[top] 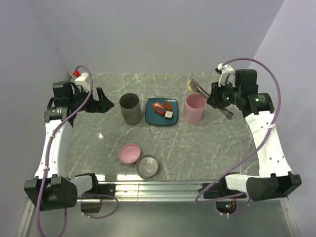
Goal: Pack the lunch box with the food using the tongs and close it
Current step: Place the fake food in the packing box.
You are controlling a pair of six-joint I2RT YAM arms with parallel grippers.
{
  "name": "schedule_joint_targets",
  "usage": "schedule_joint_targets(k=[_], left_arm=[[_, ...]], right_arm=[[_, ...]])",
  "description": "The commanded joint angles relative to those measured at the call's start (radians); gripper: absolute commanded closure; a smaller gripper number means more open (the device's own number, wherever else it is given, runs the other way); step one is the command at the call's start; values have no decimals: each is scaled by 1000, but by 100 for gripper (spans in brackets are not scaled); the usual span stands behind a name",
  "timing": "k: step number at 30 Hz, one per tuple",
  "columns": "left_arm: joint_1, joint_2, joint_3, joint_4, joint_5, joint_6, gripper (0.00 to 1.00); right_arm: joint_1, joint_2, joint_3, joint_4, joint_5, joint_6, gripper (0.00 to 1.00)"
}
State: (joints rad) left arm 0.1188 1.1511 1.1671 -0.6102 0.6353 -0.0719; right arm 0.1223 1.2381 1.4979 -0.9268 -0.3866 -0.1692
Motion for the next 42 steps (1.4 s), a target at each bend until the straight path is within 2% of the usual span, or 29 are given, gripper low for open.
schedule_joint_targets(k=[1, 12, 21, 28, 42], left_arm=[[2, 6, 45, 9, 29, 9, 1], [2, -7, 22, 21, 38, 4, 1], [1, -1, 22, 17, 44, 6, 1], [2, 10, 28, 21, 53, 0, 1], [1, 2, 22, 23, 53, 1, 1]], right_arm=[[-61, -9, -22, -41, -14, -1, 74], [-95, 14, -88, -32, 2, -35, 71], [-101, 26, -51, -67, 2, -39, 59], [-104, 34, -16, -92, 3, -47, 59], [-105, 55, 27, -112, 22, -66, 52]])
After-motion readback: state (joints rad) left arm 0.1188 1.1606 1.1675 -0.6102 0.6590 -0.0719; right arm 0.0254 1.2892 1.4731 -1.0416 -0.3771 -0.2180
